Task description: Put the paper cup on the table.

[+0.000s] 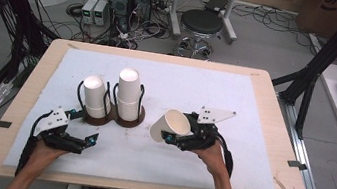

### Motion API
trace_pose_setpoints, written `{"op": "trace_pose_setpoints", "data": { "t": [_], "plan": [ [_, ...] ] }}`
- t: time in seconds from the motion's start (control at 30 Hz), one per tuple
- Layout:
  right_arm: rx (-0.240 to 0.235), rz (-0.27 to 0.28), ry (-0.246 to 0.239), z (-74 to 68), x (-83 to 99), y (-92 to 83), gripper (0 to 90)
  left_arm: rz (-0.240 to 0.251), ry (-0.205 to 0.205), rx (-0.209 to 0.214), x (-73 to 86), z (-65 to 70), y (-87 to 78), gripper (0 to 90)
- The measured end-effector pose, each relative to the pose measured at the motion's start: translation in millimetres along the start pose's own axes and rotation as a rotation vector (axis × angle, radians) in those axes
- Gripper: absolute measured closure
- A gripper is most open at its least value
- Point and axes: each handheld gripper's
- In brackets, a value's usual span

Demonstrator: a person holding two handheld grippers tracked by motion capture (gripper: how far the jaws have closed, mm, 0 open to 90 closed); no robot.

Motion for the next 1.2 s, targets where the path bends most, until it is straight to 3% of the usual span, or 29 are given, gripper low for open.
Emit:
{"op": "trace_pose_setpoints", "data": {
  "t": [0.63, 1.2],
  "plan": [
    [0.020, -0.057, -0.024, -0.5, -3.0, 11.7, 30.9, 0.014, -0.022, -0.019, 5.7, -2.6, 0.6, 1.7],
    [0.051, -0.182, -0.049, -0.5, 2.8, 32.6, 31.0, 0.020, -0.030, -0.022, 7.9, -3.6, 0.7, 1.7]
  ]
}}
Point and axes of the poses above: each handheld gripper's, and its own axes: y roughly forward along the jaws, x roughly out of its underside, z roughly to its right, and after that the axes turned 8 degrees about z, right-handed
